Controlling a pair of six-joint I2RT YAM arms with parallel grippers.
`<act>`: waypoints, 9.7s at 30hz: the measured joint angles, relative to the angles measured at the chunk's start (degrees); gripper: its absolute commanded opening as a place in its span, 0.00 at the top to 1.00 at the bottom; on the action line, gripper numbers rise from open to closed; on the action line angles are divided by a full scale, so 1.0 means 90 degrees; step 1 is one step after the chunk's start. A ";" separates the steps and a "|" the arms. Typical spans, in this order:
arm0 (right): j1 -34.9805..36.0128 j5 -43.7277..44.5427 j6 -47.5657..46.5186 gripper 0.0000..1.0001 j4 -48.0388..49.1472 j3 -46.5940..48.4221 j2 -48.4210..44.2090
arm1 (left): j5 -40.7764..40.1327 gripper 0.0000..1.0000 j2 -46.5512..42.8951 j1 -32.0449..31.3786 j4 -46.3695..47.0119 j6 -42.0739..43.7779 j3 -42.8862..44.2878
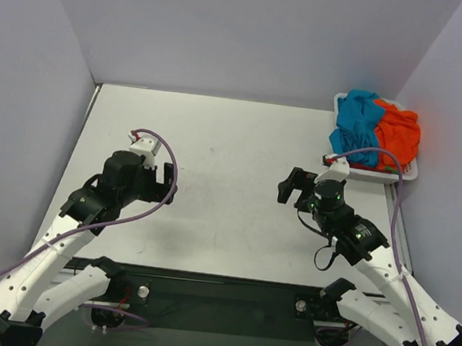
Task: Fold and stack the t-shirts
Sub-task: Grab crumpled tshirt from bin with the right arm, then move the tshirt to the center of the board, then flatten out the tshirt
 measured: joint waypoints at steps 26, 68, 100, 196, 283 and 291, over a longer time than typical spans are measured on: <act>-0.5013 -0.1302 0.0005 0.10 -0.0488 0.3959 0.4163 | 0.0134 0.00 -0.0146 0.0005 0.0012 -0.0002 -0.0032; -0.3580 0.0595 -0.1273 1.00 -0.0884 0.6856 0.6139 | 0.0177 0.00 -0.0063 0.0058 0.0092 -0.0002 -0.0036; -0.1144 -0.0583 -0.0476 0.30 -0.0474 0.2144 0.3300 | 0.0495 0.11 -0.0406 0.0083 0.0384 -0.1307 -0.0656; 0.1690 0.1241 0.3245 0.29 -0.0520 -0.1746 0.1003 | -0.1841 1.00 0.0971 -0.2805 0.0797 -0.2640 0.0095; 0.5608 0.1829 0.3959 1.00 -0.1756 0.0971 0.4750 | -0.1406 1.00 0.1421 -0.0918 -0.0022 -0.1360 0.3767; 0.4099 0.3062 0.3038 1.00 -0.3366 0.2130 0.1821 | -0.1557 1.00 0.1617 -0.0503 -0.0253 -0.1287 0.4614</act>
